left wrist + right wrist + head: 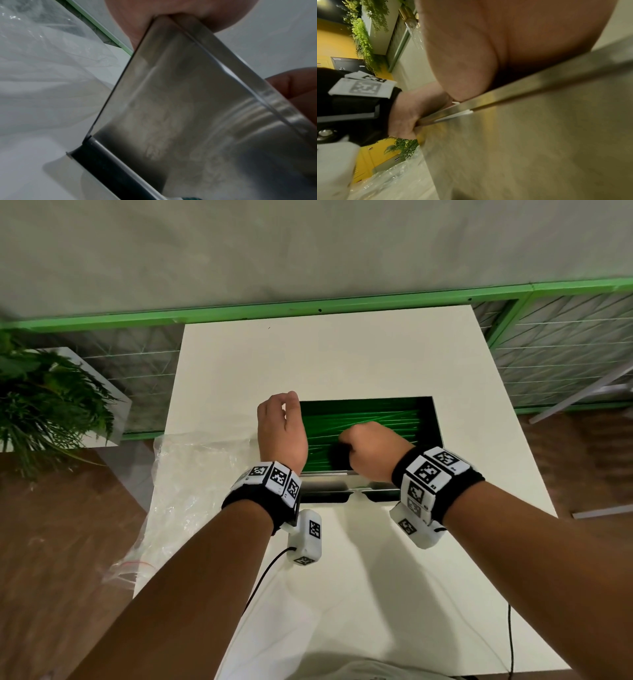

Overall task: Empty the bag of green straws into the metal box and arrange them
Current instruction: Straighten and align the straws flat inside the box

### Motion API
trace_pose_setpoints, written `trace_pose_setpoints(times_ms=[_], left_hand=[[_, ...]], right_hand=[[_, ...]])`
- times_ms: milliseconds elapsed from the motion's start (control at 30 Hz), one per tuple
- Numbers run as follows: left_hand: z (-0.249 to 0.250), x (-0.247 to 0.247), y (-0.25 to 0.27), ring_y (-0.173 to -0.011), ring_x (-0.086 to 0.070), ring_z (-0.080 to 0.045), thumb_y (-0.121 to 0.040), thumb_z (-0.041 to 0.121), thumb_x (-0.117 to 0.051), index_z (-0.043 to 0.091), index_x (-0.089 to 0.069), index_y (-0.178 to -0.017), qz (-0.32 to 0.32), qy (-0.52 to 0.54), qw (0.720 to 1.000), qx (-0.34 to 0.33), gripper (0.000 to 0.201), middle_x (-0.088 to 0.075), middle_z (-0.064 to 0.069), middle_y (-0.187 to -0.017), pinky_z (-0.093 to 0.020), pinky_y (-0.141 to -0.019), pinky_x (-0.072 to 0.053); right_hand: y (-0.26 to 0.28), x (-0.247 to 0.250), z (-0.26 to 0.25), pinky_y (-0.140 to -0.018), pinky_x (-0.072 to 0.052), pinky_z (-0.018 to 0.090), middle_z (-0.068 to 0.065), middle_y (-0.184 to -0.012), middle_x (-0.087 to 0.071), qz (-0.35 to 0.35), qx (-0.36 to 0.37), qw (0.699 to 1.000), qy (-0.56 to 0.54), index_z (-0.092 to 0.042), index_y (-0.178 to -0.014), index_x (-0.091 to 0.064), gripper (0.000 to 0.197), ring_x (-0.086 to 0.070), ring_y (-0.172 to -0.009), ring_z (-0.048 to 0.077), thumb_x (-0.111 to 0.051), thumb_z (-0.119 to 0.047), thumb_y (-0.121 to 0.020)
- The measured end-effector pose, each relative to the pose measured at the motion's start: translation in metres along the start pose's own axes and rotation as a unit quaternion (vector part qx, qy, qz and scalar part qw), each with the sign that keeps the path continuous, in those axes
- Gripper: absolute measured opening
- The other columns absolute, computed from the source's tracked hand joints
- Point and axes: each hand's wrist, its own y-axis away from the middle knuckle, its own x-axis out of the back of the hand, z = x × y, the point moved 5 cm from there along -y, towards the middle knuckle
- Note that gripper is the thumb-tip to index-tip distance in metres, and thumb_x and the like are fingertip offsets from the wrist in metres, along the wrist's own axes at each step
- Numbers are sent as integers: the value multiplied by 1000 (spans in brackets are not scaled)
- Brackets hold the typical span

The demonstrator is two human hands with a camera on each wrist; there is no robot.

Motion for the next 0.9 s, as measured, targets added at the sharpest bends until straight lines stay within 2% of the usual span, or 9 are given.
trace_pose_setpoints(times_ms=[133, 200, 300, 467, 533, 633, 700, 800, 900], left_hand=[[0, 1, 0, -103, -45, -8, -109, 34, -37, 16, -59, -125, 0, 3, 1000, 1, 33, -51, -3, -134, -11, -87, -28], [-1, 0, 0, -101, -46, -8, -108, 34, -38, 18, -60, -123, 0, 4, 1000, 2, 31, -52, -2, -133, -12, -87, -29], [-2, 0, 0, -95, -48, -7, -108, 34, -40, 19, -60, -118, -2, 4, 1000, 1, 28, -53, -3, -129, -13, -85, -31], [-2, 0, -1, -89, -50, -2, -108, 34, -40, 16, -61, -118, 0, -5, 1000, -5, 29, -54, -4, -127, -14, -82, -32], [-2, 0, -1, -87, -50, 6, -108, 34, -41, 17, -61, -116, 2, -5, 1000, -6, 28, -54, -4, -125, -14, -81, -32], [-2, -1, -1, -86, -50, 9, -107, 34, -41, 18, -61, -113, 2, -9, 1000, -5, 26, -54, -2, -124, -13, -80, -32], [-3, -1, -2, -86, -50, 9, -107, 33, -42, 19, -60, -112, 4, -10, 1000, -6, 24, -53, -2, -123, -13, -79, -31], [-3, -1, -1, -86, -50, 8, -107, 33, -43, 22, -59, -108, 7, -5, 1000, -8, 20, -54, -2, -122, -12, -79, -31], [-4, -1, -2, -87, -51, 7, -107, 33, -42, 23, -58, -108, 6, -1, 1000, -7, 19, -53, -1, -123, -15, -81, -33]], right_hand=[[-7, -3, 1, -67, -47, 34, 6, -82, -56, 12, -13, 1000, -14, -8, -91, -64, 14, -61, -86, 33, -50, -10, -91], [-10, -6, 3, -81, -51, 39, 8, -98, -52, 3, -17, 1000, -1, -9, -111, -66, 26, -57, -98, 34, -49, -14, -92], [-13, -10, 7, -98, -47, 45, 13, -117, -46, -43, -53, 997, 26, -17, -134, -57, 45, -49, -116, 39, -47, -21, -91], [-16, -11, 8, -98, -47, 45, 18, -125, -49, -59, -78, 995, 36, -18, -130, -58, 43, -47, -120, 41, -48, -25, -89], [-16, -12, 7, -100, -46, 48, 18, -126, -48, -49, -89, 994, 43, -17, -128, -59, 42, -43, -124, 42, -49, -23, -87], [-16, -12, 5, -103, -44, 51, 18, -132, -44, -49, -91, 993, 50, -25, -139, -52, 51, -38, -128, 42, -49, -23, -89], [-18, -10, -1, -99, -48, 49, 17, -128, -46, -48, -65, 996, 49, -32, -143, -49, 53, -45, -123, 40, -50, -24, -91], [-24, -10, -13, -83, -57, 42, 12, -116, -60, -60, -6, 996, 58, -33, -135, -55, 42, -61, -99, 34, -52, -24, -93], [-30, -11, -20, -71, -51, 31, 6, -115, -69, -85, 24, 991, 96, -35, -141, -50, 45, -58, -86, 25, -50, -25, -97]])
